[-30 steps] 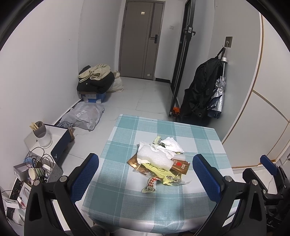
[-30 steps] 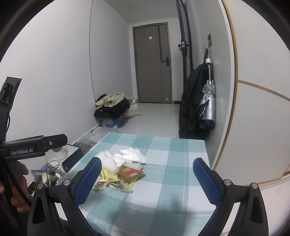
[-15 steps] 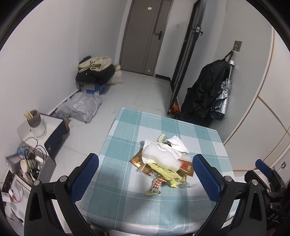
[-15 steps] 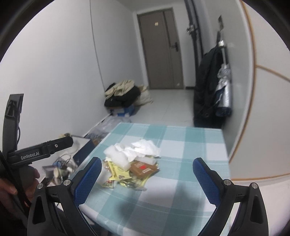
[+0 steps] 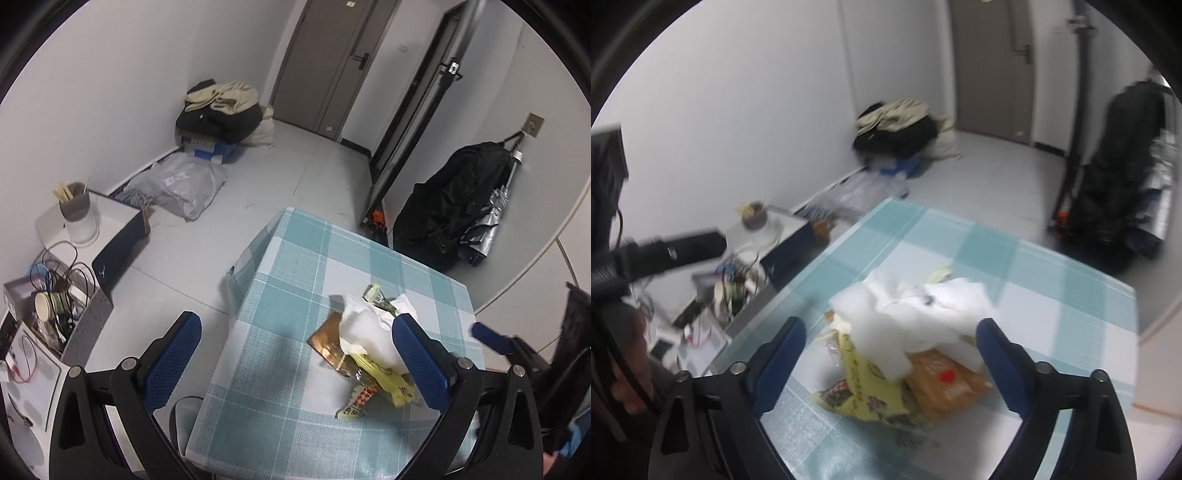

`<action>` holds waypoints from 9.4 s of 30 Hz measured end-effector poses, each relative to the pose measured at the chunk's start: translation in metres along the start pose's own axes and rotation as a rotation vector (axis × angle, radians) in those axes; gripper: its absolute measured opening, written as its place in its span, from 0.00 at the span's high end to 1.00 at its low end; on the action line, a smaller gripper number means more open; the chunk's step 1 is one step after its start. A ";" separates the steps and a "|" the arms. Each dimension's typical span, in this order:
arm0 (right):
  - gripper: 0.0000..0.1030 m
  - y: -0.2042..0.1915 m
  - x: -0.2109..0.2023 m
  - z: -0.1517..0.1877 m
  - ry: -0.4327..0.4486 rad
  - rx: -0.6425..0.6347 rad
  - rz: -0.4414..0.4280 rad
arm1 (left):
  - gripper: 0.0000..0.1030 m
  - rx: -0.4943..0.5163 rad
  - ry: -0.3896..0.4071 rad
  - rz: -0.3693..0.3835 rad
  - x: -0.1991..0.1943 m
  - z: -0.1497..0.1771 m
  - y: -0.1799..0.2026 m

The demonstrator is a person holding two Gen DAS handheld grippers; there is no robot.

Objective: Collect trash
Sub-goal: 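Lower the right gripper onto the white foam piece and close on it, then lift the foam with the right gripper while the left gripper grasps a white tissue, then carry foam and tissue over the white bin and open both grippers, then move both grippers back over the trash pile on the table, then lower the right gripper onto the white tissue and close on it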

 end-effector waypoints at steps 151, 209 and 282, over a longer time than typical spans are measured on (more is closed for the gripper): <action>0.68 0.306 -0.209 0.389 -0.336 1.057 0.377 | 0.91 0.265 -0.984 0.439 0.138 0.244 0.377; 0.28 0.326 -0.240 0.402 -0.214 1.148 0.503 | 0.46 0.164 -1.087 0.355 0.180 0.280 0.370; 0.13 0.054 -0.053 0.020 0.028 0.318 0.055 | 0.18 0.076 0.039 -0.009 0.005 0.007 0.024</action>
Point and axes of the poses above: each gripper's, at about its wrist camera, not at the fingertips, and x roughly the way its jaws point, y to its right, z to its underside, the point moved 1 cm from there along x, roughly the way its jaws point, and after that the axes turned 14 degrees about z, right-handed, at the moved point
